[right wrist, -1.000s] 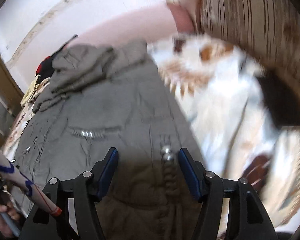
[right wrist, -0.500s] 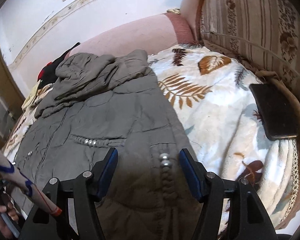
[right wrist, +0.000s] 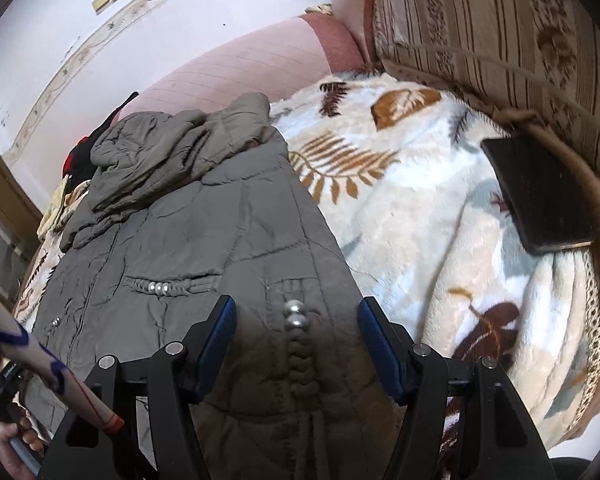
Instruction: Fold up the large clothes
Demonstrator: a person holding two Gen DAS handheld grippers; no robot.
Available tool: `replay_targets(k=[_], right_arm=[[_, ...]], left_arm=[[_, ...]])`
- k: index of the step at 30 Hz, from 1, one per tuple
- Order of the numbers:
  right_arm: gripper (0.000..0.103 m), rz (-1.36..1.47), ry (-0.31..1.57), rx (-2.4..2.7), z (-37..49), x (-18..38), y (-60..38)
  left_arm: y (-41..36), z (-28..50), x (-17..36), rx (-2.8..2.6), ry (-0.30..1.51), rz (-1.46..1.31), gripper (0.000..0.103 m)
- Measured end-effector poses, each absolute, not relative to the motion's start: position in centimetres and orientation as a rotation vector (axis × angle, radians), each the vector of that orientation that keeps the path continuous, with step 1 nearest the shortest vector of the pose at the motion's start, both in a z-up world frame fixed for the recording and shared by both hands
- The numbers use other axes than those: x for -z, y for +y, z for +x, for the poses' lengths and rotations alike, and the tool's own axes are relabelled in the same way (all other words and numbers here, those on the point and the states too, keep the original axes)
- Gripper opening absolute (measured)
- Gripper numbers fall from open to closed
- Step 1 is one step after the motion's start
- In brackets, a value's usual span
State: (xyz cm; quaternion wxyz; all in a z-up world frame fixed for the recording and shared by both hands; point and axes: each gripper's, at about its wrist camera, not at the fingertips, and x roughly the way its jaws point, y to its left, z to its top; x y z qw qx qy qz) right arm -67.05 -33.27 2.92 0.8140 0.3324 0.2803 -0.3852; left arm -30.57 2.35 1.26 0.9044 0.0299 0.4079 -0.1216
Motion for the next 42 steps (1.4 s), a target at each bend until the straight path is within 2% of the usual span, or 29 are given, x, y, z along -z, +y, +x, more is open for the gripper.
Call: replay_targets(k=[12, 15, 17, 22, 26, 29, 33, 40, 42], right_arm=[[0.069, 0.782, 0.583, 0.831, -68.5, -2.8, -33.5], [0.069, 0.8, 0.575, 0.831, -69.3, -2.8, -33.4], [0.069, 0.806, 0.571, 0.831, -69.8, -2.9, -33.3], [0.069, 0.858, 0.558, 0.801, -71.2, -2.6, -33.2], [0.069, 0.896, 0.542, 0.769, -72.2, -2.4, -33.0], [0.067, 0.917, 0.542, 0.744, -72.4, -2.1, -32.8], [0.057, 0.952, 0.538, 0.715, -72.3, -1.8, -32.7], [0.053, 0.98, 0.542, 0.669, -71.9, -1.4, -31.7], [0.049, 0.979, 0.535, 0.652, -72.0, -1.4, -31.0]], left_arm=[[6.5, -29.2, -2.4, 0.233, 0.857, -0.062, 0.095], [7.9, -28.6, -2.0, 0.281, 0.913, -0.134, 0.095], [8.5, -28.1, -1.6, 0.326, 0.958, -0.18, 0.087], [9.4, -27.8, -1.5, 0.422, 1.01, -0.276, 0.077], [9.8, -28.0, -1.2, 0.522, 1.05, -0.369, 0.075], [9.3, -28.5, -1.2, 0.533, 1.052, -0.343, 0.075], [8.6, -29.2, -1.1, 0.53, 1.05, -0.303, 0.075], [7.5, -31.7, -0.8, 0.562, 1.029, -0.228, 0.075], [7.2, -32.3, -0.9, 0.568, 1.018, -0.201, 0.075]])
